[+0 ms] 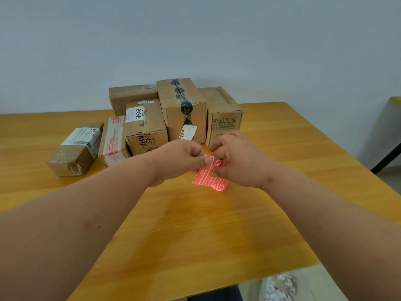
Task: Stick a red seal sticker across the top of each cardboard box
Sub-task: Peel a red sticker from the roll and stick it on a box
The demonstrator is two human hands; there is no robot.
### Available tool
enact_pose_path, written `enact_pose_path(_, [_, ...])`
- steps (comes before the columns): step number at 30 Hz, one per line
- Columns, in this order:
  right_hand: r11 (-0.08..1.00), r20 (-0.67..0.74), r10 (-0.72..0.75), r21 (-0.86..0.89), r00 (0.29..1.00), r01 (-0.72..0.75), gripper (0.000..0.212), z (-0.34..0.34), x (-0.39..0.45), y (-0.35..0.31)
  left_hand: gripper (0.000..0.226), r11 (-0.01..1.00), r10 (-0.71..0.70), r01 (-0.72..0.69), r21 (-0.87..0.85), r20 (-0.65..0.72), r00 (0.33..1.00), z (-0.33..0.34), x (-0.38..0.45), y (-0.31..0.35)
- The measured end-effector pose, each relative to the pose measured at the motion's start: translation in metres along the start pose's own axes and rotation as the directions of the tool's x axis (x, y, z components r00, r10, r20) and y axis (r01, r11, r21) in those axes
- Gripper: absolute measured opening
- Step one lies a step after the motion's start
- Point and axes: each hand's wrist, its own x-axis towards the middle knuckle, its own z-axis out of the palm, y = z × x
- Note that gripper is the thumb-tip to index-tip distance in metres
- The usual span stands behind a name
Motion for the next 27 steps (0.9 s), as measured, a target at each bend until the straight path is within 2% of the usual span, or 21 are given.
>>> enact_pose_path(8, [0.999,-0.004,0.002,0.034,1.000,-0.002,0.017,0.0025,-0.0039,-0.0012,0.023,0.997,0.003,-0.002,0.078,-0.014,1.000,0.0045,0.0002,0.0017])
enact_pose_path(14, [0.999,-0.091,-0.051,0.015,0.995,0.052,0.016,0.0016,-0.0069,-0.0017,0.025,1.000,-0.003,0.003,-0.025,-0.016,1.000,0.0056,0.0006,0.0018])
enact_pose_path(18, [1.000,-0.030,0.005,0.020,1.000,-0.005,0.023,0.0004,-0.0061,-0.0005,0.026,0.998,-0.017,0.017,-0.065,0.006,1.000,0.0038,-0.0014,0.0012])
enact_pose_path(20, [0.999,-0.045,0.008,0.033,0.999,-0.006,0.020,0.0013,-0.0055,0.0007,0.029,0.997,-0.008,0.010,-0.075,0.030,1.000,0.0027,-0.0028,-0.0012])
enact_pose_path(22, [0.999,-0.066,0.002,0.052,0.998,0.001,0.018,0.0020,-0.0060,0.0011,0.021,0.997,-0.005,0.009,-0.082,0.043,0.999,0.0024,-0.0046,-0.0030])
enact_pose_path(24, [0.998,-0.044,0.016,0.066,0.999,-0.013,0.016,0.0013,-0.0067,0.0007,0.013,0.997,-0.007,0.009,-0.071,0.030,1.000,0.0033,-0.0046,-0.0030])
enact_pose_path(27, [0.993,0.016,0.051,0.104,0.999,-0.052,0.017,-0.0017,-0.0059,-0.0006,0.016,0.998,-0.011,0.010,-0.062,-0.014,1.000,0.0060,-0.0018,-0.0004])
